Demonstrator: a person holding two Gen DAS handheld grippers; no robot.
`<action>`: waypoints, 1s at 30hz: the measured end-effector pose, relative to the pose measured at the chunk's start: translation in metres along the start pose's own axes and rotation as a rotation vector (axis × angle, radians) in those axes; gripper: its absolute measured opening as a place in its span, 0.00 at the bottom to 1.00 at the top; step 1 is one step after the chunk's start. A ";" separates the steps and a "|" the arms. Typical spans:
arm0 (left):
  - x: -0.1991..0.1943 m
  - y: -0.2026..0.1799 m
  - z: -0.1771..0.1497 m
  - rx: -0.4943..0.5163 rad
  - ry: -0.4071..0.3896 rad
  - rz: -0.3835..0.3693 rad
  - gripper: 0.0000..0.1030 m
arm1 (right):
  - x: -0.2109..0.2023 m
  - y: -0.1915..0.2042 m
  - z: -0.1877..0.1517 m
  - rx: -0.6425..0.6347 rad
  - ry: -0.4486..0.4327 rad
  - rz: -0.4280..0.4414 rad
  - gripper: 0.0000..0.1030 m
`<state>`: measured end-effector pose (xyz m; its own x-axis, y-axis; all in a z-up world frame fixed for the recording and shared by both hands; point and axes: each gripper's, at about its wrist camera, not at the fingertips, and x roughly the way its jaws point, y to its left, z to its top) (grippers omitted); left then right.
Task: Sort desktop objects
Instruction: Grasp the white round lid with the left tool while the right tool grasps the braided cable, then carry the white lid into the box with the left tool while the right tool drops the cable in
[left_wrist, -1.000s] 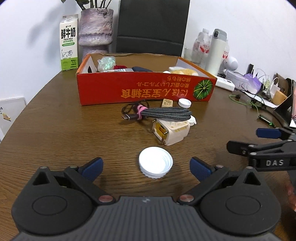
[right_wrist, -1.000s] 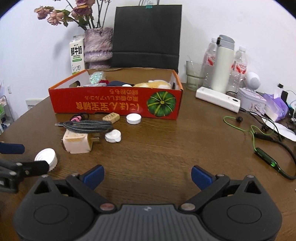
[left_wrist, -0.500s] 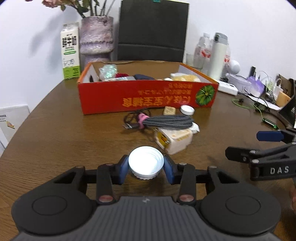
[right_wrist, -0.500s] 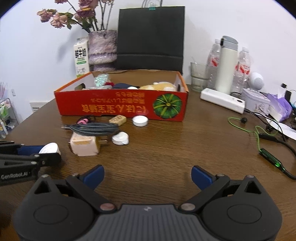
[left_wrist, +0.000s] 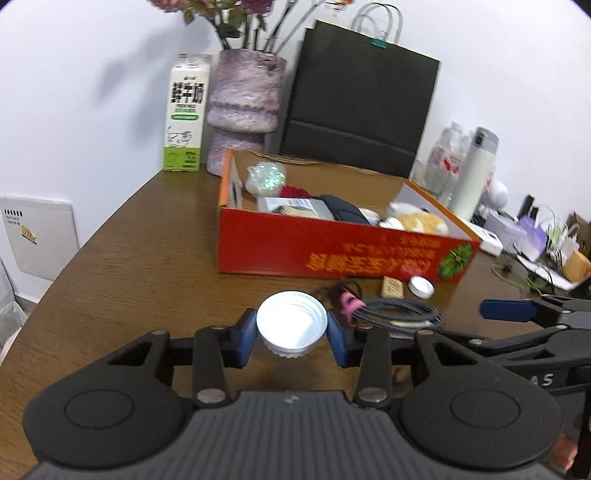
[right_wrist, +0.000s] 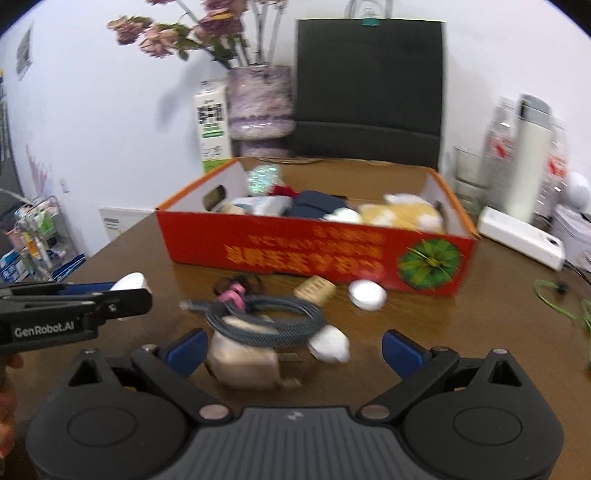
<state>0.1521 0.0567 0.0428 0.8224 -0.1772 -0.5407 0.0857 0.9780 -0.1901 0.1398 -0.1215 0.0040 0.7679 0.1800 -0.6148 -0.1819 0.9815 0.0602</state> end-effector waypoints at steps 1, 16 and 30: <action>0.002 0.004 0.000 -0.012 0.000 -0.002 0.39 | 0.008 0.003 0.004 -0.006 0.014 0.005 0.98; 0.013 0.043 0.003 -0.126 0.030 -0.033 0.39 | 0.062 0.009 0.020 0.033 0.111 0.017 0.88; -0.001 0.030 0.009 -0.109 -0.017 -0.061 0.40 | 0.008 -0.003 0.028 0.042 -0.069 0.017 0.87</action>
<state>0.1590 0.0869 0.0456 0.8272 -0.2335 -0.5112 0.0752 0.9474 -0.3111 0.1634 -0.1215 0.0208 0.8059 0.1991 -0.5576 -0.1705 0.9799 0.1035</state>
